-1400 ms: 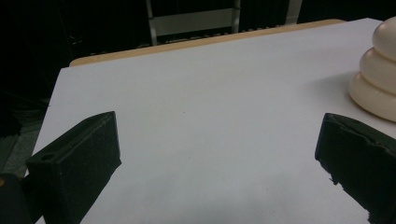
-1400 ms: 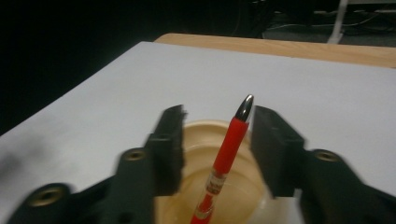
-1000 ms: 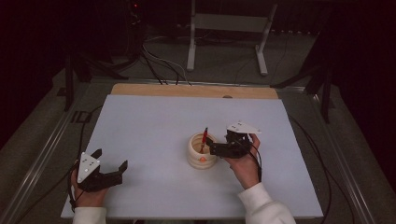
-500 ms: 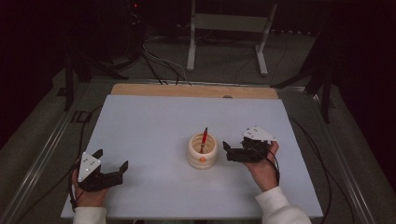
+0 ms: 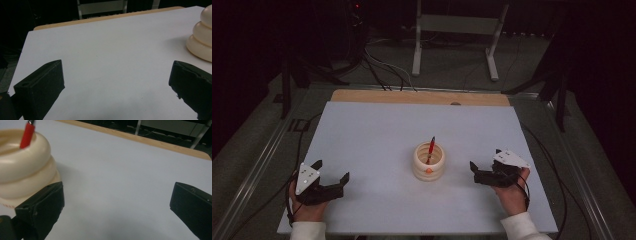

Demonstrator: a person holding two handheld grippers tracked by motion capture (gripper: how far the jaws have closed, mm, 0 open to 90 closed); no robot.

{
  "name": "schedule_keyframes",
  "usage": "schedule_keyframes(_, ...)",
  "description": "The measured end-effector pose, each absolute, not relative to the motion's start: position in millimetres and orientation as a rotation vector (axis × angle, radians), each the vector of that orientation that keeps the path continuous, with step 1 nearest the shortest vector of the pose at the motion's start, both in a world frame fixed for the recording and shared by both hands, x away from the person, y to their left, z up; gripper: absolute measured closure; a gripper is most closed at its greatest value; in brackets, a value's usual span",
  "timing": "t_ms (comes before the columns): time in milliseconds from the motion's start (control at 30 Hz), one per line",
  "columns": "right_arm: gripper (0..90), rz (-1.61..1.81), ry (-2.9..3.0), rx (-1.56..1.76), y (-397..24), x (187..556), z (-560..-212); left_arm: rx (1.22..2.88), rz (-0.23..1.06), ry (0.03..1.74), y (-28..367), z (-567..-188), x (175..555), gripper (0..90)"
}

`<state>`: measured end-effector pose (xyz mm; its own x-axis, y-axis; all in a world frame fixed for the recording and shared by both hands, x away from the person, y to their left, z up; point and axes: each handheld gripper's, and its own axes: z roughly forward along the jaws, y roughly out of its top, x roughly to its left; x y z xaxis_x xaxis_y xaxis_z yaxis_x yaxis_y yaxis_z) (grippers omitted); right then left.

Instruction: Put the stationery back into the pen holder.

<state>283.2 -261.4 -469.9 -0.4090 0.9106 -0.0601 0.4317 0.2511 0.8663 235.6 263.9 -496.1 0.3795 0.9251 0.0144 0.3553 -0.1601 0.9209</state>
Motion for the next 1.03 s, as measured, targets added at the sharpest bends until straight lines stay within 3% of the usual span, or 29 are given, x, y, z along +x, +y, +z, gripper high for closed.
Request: schedule_keyframes(1033,0.1,1.192,1.859,1.253,-294.0,248.4,-497.7,1.708,0.771,1.130,265.6,-495.1,237.0,0.6)
